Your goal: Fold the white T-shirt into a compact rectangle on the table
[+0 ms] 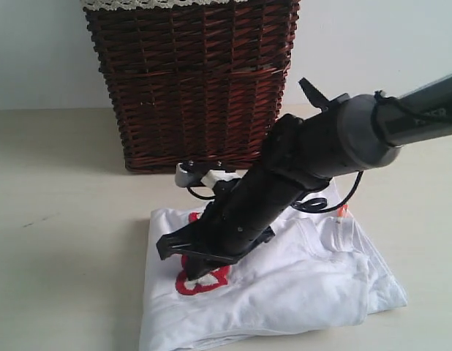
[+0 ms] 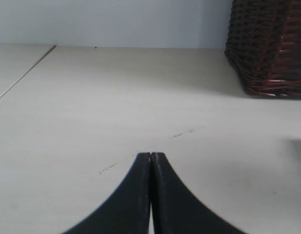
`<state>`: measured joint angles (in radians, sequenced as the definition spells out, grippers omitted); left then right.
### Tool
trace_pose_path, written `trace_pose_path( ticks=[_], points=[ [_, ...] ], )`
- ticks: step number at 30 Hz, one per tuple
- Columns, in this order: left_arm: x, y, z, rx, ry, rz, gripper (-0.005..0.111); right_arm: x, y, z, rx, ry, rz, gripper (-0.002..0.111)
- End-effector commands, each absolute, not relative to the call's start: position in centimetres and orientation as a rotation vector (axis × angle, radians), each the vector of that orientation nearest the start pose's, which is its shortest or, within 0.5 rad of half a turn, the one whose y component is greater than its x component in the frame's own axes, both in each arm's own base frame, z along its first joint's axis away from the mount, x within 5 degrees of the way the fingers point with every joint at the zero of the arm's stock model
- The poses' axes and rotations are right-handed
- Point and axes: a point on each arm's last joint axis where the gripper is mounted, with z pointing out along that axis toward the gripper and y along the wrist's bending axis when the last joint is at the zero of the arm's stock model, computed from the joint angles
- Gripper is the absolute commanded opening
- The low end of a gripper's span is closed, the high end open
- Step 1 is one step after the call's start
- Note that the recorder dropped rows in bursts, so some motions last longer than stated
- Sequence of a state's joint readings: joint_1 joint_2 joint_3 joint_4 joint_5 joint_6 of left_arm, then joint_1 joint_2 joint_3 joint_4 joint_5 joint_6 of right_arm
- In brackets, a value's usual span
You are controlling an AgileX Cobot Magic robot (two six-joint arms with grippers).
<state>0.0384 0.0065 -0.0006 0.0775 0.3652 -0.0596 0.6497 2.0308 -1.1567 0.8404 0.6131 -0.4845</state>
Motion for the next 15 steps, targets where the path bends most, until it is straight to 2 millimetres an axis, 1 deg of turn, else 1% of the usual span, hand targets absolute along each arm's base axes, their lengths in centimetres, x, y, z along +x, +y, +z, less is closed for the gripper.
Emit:
trace_pose_path(
  ticks=[1, 2, 5, 7, 8, 10, 13, 15],
  points=[
    [5.3, 0.4, 18.1, -0.043, 1.839, 0.057, 0.0, 28.6, 25.7, 16.3, -0.698, 2.661, 0.738, 0.0],
    [5.3, 0.4, 18.1, -0.043, 1.839, 0.057, 0.0, 28.5, 25.3, 17.3, -0.697, 2.631, 0.698, 0.0],
    [5.3, 0.4, 18.1, -0.043, 1.839, 0.057, 0.0, 28.0, 23.7, 21.7, -0.654, 2.526, 0.588, 0.0],
    [5.3, 0.4, 18.1, -0.043, 1.839, 0.057, 0.0, 27.4, 22.1, 24.7, -0.607, 2.456, 0.49, 0.0],
    [5.3, 0.4, 18.1, -0.043, 1.839, 0.057, 0.0, 27.0, 21.4, 25.9, -0.585, 2.428, 0.454, 0.0],
    [5.3, 0.4, 18.1, -0.043, 1.839, 0.057, 0.0, 25.9, 19.4, 28.8, -0.533, 2.35, 0.368, 0.0],
    [5.3, 0.4, 18.1, -0.043, 1.839, 0.057, 0.0, 23.8, 16.4, 32.4, -0.478, 2.237, 0.254, 0.0],
    [5.3, 0.4, 18.1, -0.043, 1.839, 0.057, 0.0, 22.0, 14.5, 34.5, -0.425, 2.165, 0.237, 0.0]
  ],
)
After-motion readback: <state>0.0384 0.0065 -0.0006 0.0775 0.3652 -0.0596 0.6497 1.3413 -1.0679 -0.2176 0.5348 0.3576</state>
